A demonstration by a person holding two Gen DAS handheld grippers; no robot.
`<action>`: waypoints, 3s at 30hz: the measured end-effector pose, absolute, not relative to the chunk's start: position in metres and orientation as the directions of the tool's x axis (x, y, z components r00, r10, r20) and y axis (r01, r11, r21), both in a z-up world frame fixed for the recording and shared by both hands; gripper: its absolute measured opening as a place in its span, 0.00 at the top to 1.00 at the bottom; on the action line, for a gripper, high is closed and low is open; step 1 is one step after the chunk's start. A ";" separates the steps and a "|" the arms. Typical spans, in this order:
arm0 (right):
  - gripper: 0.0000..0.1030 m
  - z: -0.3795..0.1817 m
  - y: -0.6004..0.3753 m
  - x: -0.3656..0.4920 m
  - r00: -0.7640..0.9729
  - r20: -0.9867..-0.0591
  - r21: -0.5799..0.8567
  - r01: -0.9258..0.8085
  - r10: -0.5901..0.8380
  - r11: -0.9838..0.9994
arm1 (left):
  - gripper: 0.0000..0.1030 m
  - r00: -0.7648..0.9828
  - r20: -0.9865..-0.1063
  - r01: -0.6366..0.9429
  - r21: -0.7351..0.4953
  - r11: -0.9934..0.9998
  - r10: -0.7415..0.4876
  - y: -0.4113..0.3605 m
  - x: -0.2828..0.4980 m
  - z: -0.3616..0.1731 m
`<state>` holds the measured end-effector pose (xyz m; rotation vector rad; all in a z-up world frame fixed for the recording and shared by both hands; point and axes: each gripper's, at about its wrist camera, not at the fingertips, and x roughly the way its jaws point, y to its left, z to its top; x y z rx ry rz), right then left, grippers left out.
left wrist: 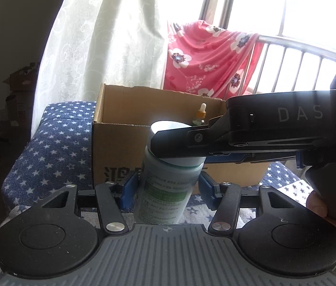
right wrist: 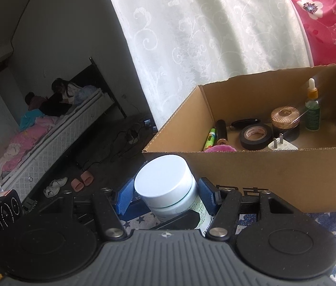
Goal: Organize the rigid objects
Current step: 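Close the right gripper around the white supplement bottle's body, then lift the supplement bottle with the right gripper and carry it over the box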
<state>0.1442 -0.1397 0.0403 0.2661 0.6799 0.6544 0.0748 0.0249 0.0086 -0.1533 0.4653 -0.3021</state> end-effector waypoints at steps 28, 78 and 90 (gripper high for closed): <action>0.42 0.023 -0.146 0.148 0.612 -0.562 0.376 -0.410 0.557 0.831 | 0.37 0.805 -0.463 0.329 -0.172 0.929 -0.371 0.006 0.072 -0.012; 0.42 0.027 -0.153 0.137 0.599 -0.584 0.368 -0.406 0.548 0.836 | 0.47 0.765 -0.519 0.355 -0.155 0.922 -0.382 -0.010 0.071 -0.024; 0.42 0.028 -0.151 0.137 0.596 -0.588 0.364 -0.408 0.546 0.837 | 0.46 0.756 -0.525 0.352 -0.177 0.919 -0.391 -0.008 0.074 -0.027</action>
